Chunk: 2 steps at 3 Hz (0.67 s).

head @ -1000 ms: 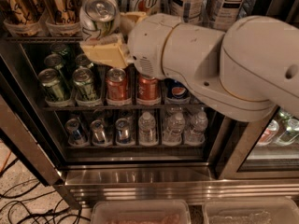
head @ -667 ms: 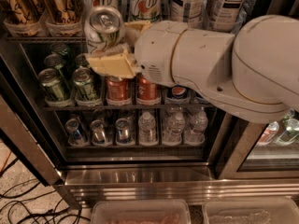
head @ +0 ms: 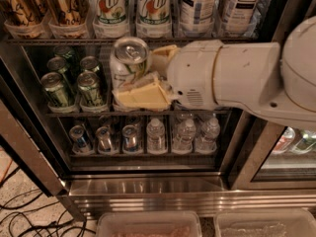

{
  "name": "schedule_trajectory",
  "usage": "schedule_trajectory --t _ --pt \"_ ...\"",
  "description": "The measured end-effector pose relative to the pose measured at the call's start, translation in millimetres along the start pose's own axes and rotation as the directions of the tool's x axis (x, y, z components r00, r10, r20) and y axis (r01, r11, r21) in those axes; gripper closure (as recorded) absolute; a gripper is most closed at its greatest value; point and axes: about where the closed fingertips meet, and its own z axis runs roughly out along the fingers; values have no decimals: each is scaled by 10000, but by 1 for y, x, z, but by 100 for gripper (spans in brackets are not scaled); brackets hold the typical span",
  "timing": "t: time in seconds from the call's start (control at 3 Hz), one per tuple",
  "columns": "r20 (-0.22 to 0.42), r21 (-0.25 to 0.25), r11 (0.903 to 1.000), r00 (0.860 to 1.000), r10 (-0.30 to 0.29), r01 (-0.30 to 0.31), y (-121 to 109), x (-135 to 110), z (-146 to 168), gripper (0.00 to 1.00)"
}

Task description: Pick 7up can from top shelf of fridge

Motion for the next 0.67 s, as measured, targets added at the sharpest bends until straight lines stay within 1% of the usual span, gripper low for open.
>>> schedule_trajectory --t 0.33,0.67 --pt "-771 -635 9978 9969 132 -182 16 17 -13 100" --pt "-827 -757 9969 9965 136 -199 20 18 -13 100"
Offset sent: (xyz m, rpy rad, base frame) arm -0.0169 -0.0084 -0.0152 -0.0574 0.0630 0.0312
